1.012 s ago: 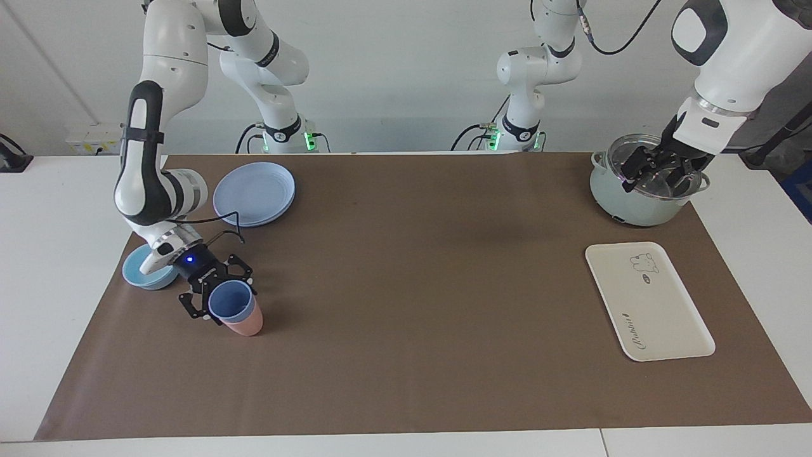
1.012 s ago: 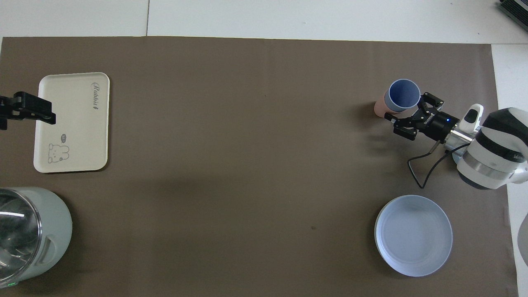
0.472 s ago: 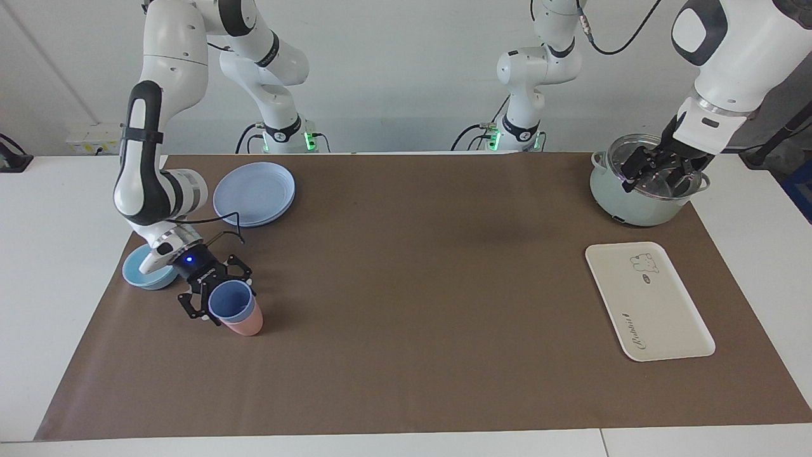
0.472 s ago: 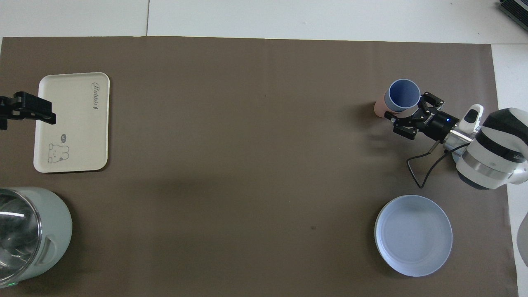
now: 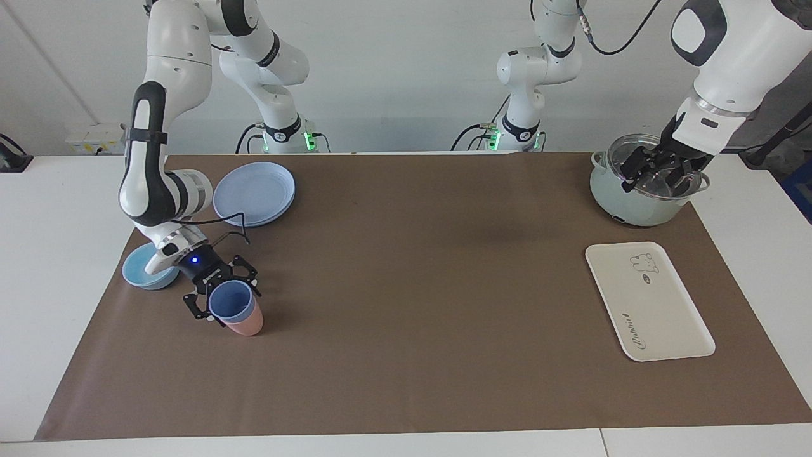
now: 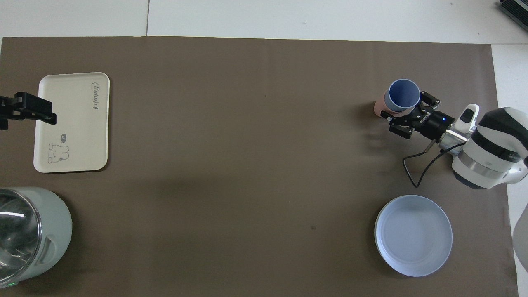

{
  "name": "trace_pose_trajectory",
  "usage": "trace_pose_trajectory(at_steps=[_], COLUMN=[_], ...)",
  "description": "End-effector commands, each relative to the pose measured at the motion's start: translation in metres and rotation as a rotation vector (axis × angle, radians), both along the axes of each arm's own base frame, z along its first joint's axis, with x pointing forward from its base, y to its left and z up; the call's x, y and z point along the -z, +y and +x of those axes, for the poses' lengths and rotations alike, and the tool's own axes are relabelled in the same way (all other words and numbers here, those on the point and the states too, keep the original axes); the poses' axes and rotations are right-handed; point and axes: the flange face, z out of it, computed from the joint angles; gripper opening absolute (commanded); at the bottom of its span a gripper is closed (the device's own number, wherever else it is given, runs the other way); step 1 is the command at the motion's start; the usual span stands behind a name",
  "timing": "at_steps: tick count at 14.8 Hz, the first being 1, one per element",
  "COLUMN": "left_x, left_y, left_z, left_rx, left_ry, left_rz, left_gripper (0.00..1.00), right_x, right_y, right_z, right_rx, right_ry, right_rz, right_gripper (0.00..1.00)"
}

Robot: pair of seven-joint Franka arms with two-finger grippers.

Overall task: Place cup on tray
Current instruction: 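Grasp the rim of the blue cup with the right gripper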

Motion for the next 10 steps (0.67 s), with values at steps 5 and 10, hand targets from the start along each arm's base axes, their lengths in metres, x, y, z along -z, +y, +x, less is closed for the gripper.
trace_pose_trajectory(at_steps=[5,10], left_x=[-0.002,0.008], left_y=[0.001,-0.003], left_z=[-0.008,-0.018], left_rx=[0.006,0.026], left_ry=[-0.013,0.010], left_rz=[-0.006,-0.007], left_gripper=[1.00,1.00], right_x=[0.000,-0.043], right_y=[0.003,0.019], right_z=[0.003,0.008], right_rx=[0.010,0.024], right_ry=[-0.030,-0.018], right_rz=[-0.017,-0.060], right_gripper=[0.00,0.00])
